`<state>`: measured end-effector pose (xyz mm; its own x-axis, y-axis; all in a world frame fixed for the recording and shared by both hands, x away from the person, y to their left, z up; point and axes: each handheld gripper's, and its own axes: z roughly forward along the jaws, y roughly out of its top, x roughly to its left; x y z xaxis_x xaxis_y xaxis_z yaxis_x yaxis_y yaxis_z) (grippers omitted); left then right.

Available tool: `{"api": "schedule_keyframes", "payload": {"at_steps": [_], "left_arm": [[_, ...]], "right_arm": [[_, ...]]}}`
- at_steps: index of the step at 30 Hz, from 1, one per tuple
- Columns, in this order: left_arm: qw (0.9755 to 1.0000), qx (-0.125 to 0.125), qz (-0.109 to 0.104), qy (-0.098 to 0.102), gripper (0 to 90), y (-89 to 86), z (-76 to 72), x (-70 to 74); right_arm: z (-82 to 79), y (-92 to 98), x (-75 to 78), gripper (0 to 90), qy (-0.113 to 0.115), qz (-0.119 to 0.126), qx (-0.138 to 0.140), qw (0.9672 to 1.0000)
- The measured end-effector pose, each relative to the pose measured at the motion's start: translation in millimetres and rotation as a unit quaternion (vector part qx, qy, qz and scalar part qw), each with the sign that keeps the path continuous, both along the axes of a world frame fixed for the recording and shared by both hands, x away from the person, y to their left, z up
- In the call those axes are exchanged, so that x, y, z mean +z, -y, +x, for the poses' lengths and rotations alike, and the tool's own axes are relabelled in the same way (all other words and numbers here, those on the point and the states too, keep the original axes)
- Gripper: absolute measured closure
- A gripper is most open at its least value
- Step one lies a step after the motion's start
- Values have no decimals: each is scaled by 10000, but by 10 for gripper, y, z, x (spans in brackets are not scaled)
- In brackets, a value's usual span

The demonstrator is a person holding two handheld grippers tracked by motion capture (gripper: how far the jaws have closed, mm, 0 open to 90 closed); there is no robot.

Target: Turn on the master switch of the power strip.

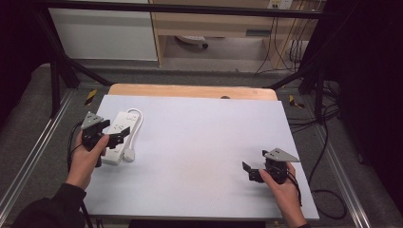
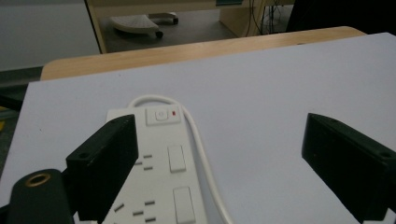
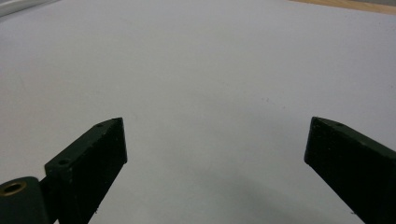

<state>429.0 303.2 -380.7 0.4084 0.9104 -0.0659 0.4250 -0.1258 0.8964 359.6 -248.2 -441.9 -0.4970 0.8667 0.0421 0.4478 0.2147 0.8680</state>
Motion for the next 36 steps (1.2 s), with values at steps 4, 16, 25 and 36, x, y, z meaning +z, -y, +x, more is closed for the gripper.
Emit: {"api": "schedule_keyframes", "payload": {"at_steps": [4,16,25,36], "left_arm": [[9999,50,92,105,112,77,142,84],[9997,161,93,155,117,152,457,161],[9995,300,35,99,118,123,607,146],[9989,463,79,30,122,101,766,98]], "right_arm": [[-8,-4,3,61,-7,23,-20,10000],[0,5,4,55,17,9,-30,10000],[-1,-4,5,51,19,-11,-18,10000],[-1,-9,4,43,29,-48,-36,10000]]}}
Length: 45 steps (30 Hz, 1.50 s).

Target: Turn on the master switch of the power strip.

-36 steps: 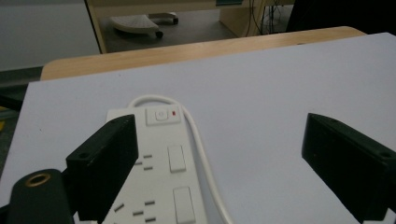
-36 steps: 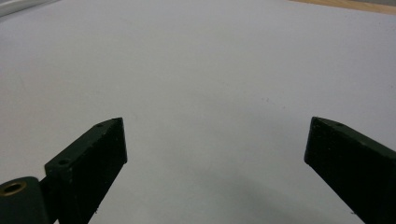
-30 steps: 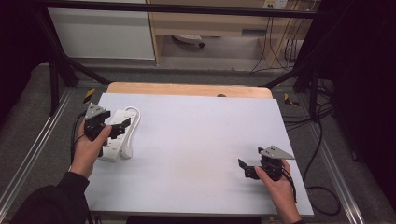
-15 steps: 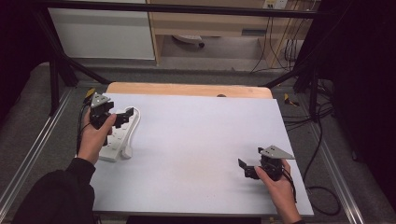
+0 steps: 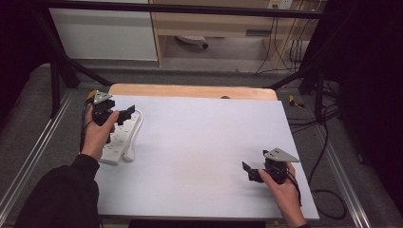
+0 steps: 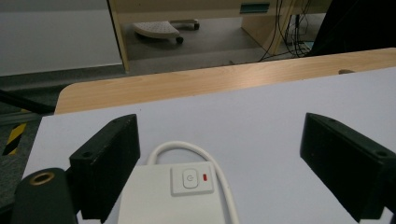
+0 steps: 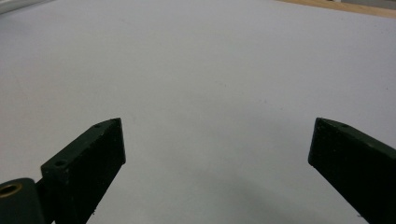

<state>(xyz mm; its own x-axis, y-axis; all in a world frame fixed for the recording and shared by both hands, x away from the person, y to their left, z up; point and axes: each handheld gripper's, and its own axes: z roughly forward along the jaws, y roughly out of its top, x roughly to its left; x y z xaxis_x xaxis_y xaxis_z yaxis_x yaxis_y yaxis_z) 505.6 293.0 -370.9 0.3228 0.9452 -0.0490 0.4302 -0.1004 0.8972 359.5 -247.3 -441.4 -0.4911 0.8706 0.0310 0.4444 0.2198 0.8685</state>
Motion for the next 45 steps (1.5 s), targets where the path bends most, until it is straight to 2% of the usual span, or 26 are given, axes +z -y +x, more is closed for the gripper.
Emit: {"api": "schedule_keyframes", "payload": {"at_steps": [3,8,13,20,24,36,39,41,45], "left_arm": [[10000,-5,-4,35,122,8,45,-2],[9998,139,-84,85,128,-12,109,-37],[9999,154,-16,8,128,-1,168,-76],[9998,153,85,41,128,42,245,-29],[9998,159,86,65,131,66,281,-52],[9995,266,178,-71,151,85,412,-212],[9993,285,197,-102,161,54,421,-217],[9990,277,305,-183,169,40,432,-220],[9985,339,344,-241,225,0,429,-203]], "right_arm": [[1,2,3,43,28,6,-7,10000],[-1,0,2,45,11,5,-29,10000],[-2,0,3,46,22,-15,-30,10000],[3,-2,-2,47,4,-10,-26,10000],[-2,0,9,49,37,-2,-42,10000],[-7,-3,2,50,8,11,-60,10000],[-6,5,2,50,2,17,-81,10000],[-2,14,1,50,8,9,-116,9999],[-7,31,7,51,31,29,-157,9999]]}}
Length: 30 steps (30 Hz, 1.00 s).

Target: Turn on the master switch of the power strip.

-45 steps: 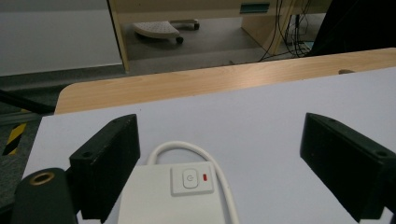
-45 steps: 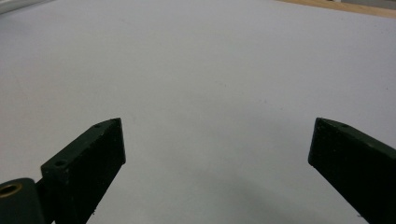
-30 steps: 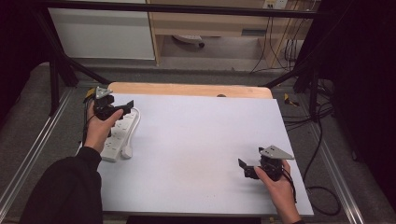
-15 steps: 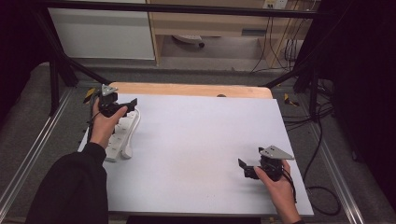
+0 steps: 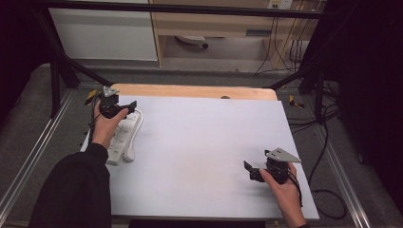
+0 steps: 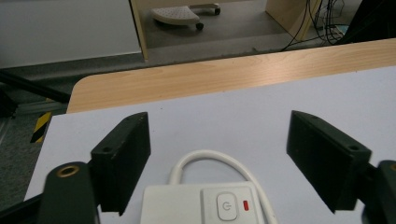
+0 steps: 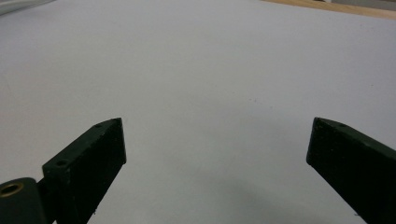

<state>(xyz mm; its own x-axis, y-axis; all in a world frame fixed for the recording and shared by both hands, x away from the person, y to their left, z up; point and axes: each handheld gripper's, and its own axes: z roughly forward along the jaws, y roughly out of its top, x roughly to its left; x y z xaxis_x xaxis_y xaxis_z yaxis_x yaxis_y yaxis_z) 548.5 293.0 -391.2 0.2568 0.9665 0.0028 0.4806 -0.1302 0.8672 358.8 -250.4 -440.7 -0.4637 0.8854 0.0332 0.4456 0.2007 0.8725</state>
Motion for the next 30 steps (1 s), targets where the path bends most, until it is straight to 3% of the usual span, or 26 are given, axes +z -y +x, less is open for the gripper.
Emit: {"api": "schedule_keyframes", "payload": {"at_steps": [3,7,15,30], "left_arm": [[10000,-18,2,-48,279,-15,-4,-4],[9997,-48,7,-259,359,-18,-1,-39],[9993,33,-11,-370,459,-17,6,-56],[9985,-60,-99,-542,793,-94,-2,-79]], "right_arm": [[3,-2,-1,52,-19,-6,9,10000],[6,-14,4,52,-15,-6,36,10000],[3,-22,10,52,-42,-56,51,10000],[10,-24,7,52,-76,-45,62,9999]]}}
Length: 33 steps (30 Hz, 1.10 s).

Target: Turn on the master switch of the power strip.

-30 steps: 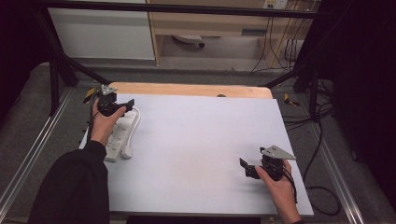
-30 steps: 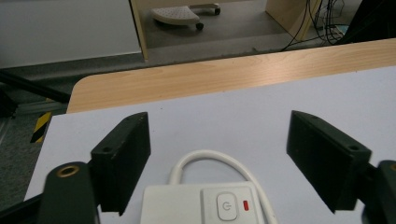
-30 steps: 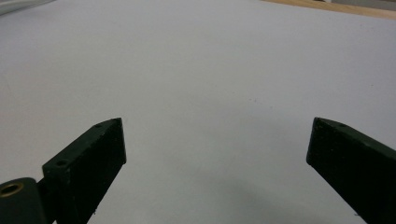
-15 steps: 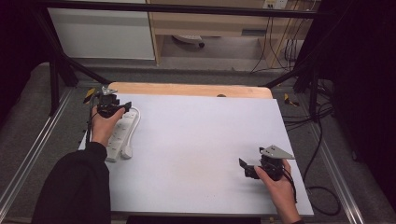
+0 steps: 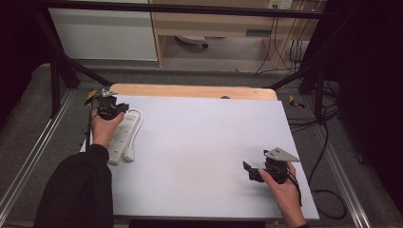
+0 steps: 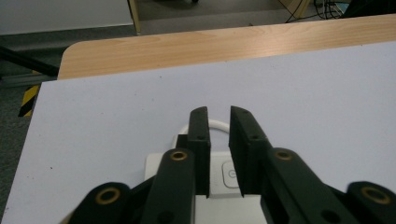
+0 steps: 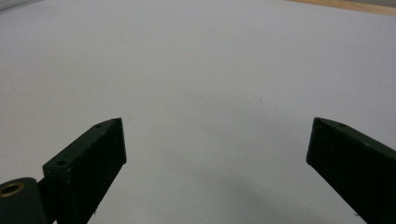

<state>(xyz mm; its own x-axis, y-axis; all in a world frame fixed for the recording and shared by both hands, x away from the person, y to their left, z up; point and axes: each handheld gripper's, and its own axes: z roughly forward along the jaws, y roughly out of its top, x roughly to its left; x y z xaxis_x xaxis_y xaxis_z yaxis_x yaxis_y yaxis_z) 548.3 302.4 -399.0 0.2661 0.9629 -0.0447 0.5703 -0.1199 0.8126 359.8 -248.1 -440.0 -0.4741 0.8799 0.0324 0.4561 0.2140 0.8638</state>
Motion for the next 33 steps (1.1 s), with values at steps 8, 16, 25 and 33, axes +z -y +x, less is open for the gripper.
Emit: {"api": "schedule_keyframes", "payload": {"at_steps": [8,16,25,33], "left_arm": [[9997,-198,110,-124,900,17,7,-51],[9993,-275,140,-196,900,44,9,-82],[9993,-248,96,-263,900,39,16,-134],[9992,-220,92,-312,900,12,25,-172]], "right_arm": [[6,-6,-2,52,-27,12,12,10000],[2,1,5,51,-8,19,2,10000],[-3,-4,8,50,-17,12,12,10000],[0,-5,7,50,-31,4,17,10000]]}}
